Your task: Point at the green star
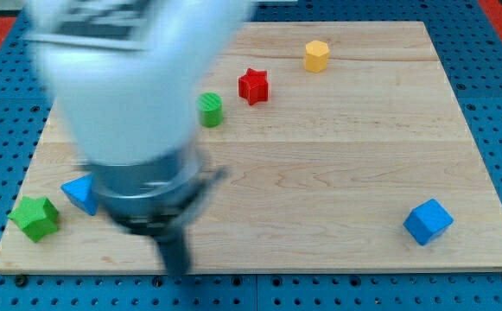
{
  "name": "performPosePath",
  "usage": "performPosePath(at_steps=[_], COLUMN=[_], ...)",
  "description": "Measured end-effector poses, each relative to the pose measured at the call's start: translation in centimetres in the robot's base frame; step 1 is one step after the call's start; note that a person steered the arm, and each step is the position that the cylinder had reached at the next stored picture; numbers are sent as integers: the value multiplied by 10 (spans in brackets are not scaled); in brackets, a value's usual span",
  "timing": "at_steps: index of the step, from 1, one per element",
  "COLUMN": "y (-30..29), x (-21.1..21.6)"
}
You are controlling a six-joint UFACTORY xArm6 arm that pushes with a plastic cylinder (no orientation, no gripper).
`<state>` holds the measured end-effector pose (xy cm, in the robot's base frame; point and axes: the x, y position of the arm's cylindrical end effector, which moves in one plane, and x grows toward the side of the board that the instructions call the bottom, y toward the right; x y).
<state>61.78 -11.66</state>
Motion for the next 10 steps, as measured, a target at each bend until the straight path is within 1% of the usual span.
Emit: performPosePath(at_steps=[1, 2, 4, 5, 6, 7, 9, 10], y=[-121, -187, -184, -165, -187, -188, -187, -177], x=[0, -11, -78, -91, -91, -88, -28, -35])
